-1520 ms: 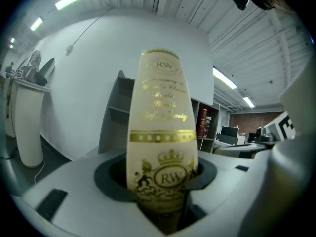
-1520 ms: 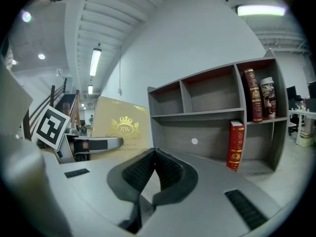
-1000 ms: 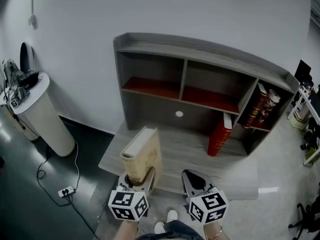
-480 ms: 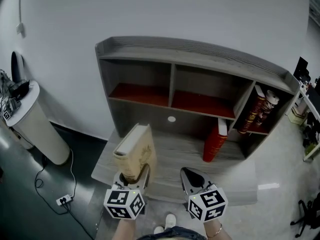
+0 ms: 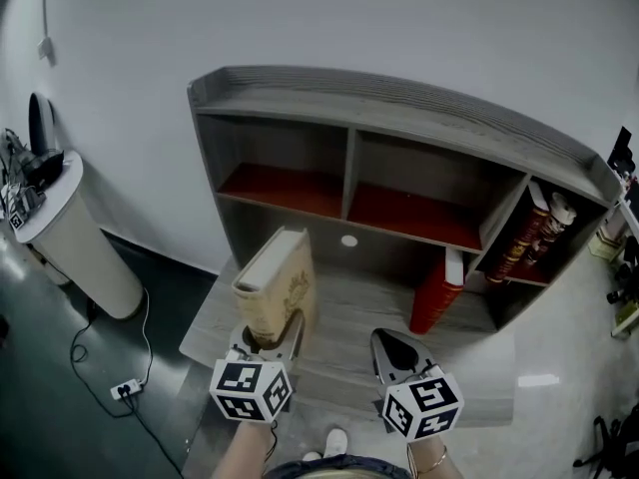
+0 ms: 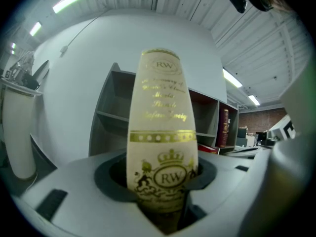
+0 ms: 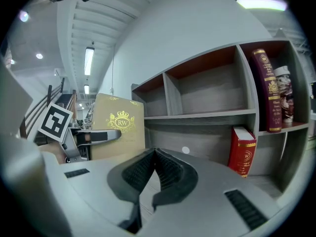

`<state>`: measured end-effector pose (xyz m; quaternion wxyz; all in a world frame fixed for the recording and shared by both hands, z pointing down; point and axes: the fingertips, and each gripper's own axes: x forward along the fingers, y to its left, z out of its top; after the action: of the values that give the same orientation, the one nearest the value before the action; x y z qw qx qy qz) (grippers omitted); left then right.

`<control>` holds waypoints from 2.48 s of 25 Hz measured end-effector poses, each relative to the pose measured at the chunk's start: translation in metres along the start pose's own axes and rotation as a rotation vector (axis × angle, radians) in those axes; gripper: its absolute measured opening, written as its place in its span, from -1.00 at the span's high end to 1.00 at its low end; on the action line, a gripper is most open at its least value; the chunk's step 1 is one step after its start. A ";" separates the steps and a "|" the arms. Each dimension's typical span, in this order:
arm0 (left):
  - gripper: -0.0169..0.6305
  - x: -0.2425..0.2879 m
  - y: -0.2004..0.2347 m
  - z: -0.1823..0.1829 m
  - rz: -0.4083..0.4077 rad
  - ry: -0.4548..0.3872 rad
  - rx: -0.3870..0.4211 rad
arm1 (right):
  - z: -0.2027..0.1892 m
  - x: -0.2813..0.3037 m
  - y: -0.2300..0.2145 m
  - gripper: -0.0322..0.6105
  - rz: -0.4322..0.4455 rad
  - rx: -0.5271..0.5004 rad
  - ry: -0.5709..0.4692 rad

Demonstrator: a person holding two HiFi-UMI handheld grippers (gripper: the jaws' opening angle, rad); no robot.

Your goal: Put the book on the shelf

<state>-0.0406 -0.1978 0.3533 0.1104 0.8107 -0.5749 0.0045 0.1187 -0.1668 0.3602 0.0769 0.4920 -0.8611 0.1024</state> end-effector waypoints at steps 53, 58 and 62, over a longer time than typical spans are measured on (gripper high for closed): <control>0.27 0.110 0.176 -0.114 0.265 0.088 -0.003 | -0.082 0.180 0.038 0.87 0.239 -0.071 0.305; 0.27 0.131 0.196 -0.120 0.254 0.105 -0.017 | -0.086 0.208 0.044 0.87 0.229 -0.065 0.332; 0.27 0.148 0.205 -0.117 0.223 0.101 -0.007 | -0.083 0.229 0.047 0.87 0.218 -0.062 0.342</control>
<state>-0.1681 -0.3788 0.5226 0.1409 0.7402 -0.6551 0.0555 -0.0349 -0.3130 0.4890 0.2254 0.3686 -0.8865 0.1653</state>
